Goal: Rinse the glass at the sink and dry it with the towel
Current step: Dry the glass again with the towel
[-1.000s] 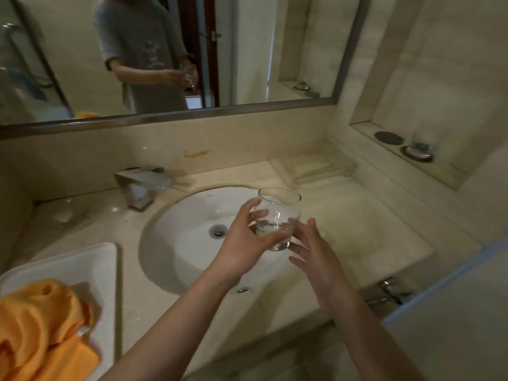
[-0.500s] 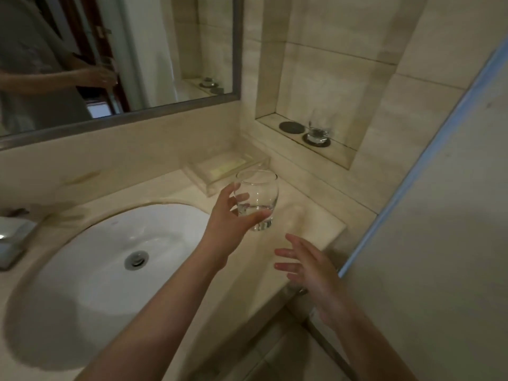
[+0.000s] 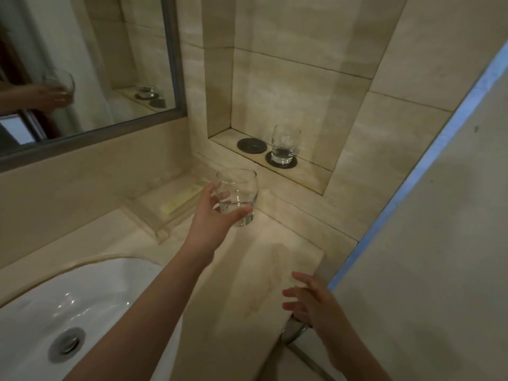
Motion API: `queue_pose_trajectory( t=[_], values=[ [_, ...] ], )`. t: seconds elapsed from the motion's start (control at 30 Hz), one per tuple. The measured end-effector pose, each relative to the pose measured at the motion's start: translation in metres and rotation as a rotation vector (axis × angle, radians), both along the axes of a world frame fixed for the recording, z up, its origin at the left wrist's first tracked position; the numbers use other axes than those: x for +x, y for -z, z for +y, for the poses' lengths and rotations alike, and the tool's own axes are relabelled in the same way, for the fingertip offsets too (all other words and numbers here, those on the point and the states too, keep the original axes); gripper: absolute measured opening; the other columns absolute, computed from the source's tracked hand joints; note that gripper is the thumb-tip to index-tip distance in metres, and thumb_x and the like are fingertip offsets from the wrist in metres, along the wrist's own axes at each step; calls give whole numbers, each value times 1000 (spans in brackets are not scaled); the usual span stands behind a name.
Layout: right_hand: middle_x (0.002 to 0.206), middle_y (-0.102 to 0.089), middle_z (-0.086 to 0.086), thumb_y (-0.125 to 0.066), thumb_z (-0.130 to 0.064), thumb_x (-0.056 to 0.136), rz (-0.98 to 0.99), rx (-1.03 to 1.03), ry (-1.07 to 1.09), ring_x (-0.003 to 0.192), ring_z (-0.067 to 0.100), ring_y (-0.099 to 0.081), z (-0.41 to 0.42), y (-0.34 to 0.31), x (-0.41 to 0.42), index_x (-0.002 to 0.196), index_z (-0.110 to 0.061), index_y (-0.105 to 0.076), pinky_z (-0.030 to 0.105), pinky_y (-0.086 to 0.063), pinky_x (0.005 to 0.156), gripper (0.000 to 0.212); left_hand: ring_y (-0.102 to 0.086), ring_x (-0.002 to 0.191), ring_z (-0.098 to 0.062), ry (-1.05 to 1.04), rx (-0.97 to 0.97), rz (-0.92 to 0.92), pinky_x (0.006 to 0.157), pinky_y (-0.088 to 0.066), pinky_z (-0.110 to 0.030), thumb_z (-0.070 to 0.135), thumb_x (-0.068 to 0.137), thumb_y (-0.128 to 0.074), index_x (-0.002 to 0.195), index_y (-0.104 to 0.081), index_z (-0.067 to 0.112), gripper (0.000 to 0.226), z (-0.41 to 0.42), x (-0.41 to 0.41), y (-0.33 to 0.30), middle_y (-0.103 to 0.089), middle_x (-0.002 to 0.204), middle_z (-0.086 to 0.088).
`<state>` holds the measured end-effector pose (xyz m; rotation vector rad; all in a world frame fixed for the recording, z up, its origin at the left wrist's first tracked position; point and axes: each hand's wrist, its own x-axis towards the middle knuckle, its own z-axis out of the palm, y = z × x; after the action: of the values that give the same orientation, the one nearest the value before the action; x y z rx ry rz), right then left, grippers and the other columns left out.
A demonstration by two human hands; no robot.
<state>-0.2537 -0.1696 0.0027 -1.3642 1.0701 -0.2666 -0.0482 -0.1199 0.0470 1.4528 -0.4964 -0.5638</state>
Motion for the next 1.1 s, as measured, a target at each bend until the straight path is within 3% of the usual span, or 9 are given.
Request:
queue_pose_trajectory(
  t=[0.1,0.43,0.6,0.7,0.8,0.9,1.1],
  values=[
    [90,-70,0,-43,-13,97,-2,17,-5,77,15,-68,-24,2,14,110,-25,-56,23,-47,67,22,-55,111,-16,0,13,9,89,-43,-29,15,70,-80,137,-35,26,81,-25,14,3,-51,129,3],
    [93,-70,0,-45,-11,95,-155,-32,-152,77,12,-69,-117,-17,73,107,-29,-57,29,-50,81,24,-54,107,-11,-106,14,-10,89,-45,-29,15,71,-79,137,-31,27,82,-124,72,-2,-51,125,6],
    [73,-72,-7,-55,-10,91,-183,32,-179,64,8,-68,-154,-5,93,101,-27,-59,22,-47,66,20,-53,107,-12,-129,29,-26,93,-43,-32,14,72,-78,139,-28,24,84,-165,100,-9,-48,129,5],
    [67,-71,-6,-60,-21,68,-224,74,-215,57,8,-66,-164,0,102,98,-22,-58,16,-44,56,30,-51,113,-15,-155,48,-25,94,-41,-31,13,73,-78,140,-27,23,85,-186,114,-11,-48,130,4],
    [68,-71,-6,-54,-23,63,-228,86,-260,59,7,-66,-173,9,107,100,-22,-58,16,-43,57,38,-55,93,-1,-162,47,-26,75,-39,-14,12,73,-77,140,-26,23,85,-202,122,-11,-49,124,8],
    [71,-71,-4,-54,-24,64,-235,95,-294,61,8,-67,-180,15,111,101,-22,-57,16,-43,59,38,-49,83,9,-175,48,-30,62,-36,-11,13,76,-75,139,-26,25,81,-213,128,-8,-47,119,12],
    [83,-69,0,-54,-24,66,-227,111,-351,64,6,-67,-193,18,112,107,-22,-55,16,-45,62,41,-54,94,0,-161,64,-74,76,-44,-15,11,76,-75,136,-26,27,80,-230,138,0,-47,129,4]
  ],
)
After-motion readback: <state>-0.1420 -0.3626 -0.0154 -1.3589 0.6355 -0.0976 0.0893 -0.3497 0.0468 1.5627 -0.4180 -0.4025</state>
